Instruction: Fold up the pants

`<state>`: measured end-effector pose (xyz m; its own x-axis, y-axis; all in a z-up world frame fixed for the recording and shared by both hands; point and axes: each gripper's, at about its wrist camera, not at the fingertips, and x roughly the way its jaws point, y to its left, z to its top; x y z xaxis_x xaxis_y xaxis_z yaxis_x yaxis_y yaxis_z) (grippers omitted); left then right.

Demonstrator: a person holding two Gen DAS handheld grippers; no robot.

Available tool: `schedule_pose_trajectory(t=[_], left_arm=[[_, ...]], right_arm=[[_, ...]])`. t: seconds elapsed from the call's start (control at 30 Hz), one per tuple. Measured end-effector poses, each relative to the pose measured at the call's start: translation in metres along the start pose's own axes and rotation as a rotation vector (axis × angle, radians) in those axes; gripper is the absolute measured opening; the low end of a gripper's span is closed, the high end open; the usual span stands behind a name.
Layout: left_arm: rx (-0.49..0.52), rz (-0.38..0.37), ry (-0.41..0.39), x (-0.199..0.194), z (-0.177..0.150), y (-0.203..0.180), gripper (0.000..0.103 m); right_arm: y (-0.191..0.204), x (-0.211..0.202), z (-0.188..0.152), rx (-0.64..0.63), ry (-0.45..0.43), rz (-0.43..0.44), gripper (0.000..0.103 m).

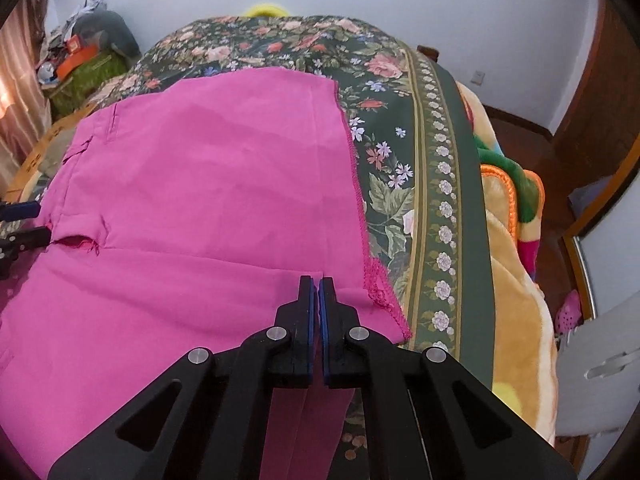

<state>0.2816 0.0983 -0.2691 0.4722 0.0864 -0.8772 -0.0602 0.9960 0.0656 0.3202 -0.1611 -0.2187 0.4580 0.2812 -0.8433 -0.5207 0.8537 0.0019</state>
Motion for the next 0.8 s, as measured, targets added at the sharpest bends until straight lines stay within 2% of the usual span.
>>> schedule_pose_trajectory(t=[0.13, 0.17, 0.27, 0.3, 0.43, 0.57, 0.63, 0.7, 0.8], left_arm=[[0.011, 0.012, -0.015, -0.013, -0.003, 0.005, 0.065], [0.003, 0.009, -0.025, -0.017, -0.002, 0.009, 0.065], [-0.026, -0.002, -0.052, -0.028, 0.008, 0.025, 0.065], [-0.031, 0.001, -0.061, -0.031, 0.013, 0.029, 0.065], [-0.047, 0.029, -0.102, -0.038, 0.033, 0.050, 0.074], [-0.077, 0.021, -0.118, -0.030, 0.057, 0.069, 0.076], [-0.094, 0.026, -0.122, -0.020, 0.067, 0.076, 0.076], [-0.120, 0.038, -0.121, -0.008, 0.076, 0.083, 0.075], [-0.151, -0.007, -0.097, 0.011, 0.087, 0.091, 0.069]], right_arm=[[-0.002, -0.017, 0.002, -0.016, 0.014, -0.010, 0.007], [-0.003, -0.024, 0.003, -0.012, 0.007, -0.008, 0.012], [-0.007, -0.041, 0.012, 0.016, -0.038, 0.007, 0.041], [-0.008, -0.046, 0.015, 0.019, -0.059, 0.006, 0.045], [-0.009, -0.054, 0.037, 0.026, -0.108, 0.019, 0.046], [-0.007, -0.046, 0.062, 0.034, -0.137, 0.033, 0.046], [-0.005, -0.037, 0.072, 0.037, -0.144, 0.040, 0.050], [-0.005, -0.025, 0.083, 0.037, -0.146, 0.044, 0.066], [-0.003, -0.003, 0.099, 0.030, -0.135, 0.037, 0.068]])
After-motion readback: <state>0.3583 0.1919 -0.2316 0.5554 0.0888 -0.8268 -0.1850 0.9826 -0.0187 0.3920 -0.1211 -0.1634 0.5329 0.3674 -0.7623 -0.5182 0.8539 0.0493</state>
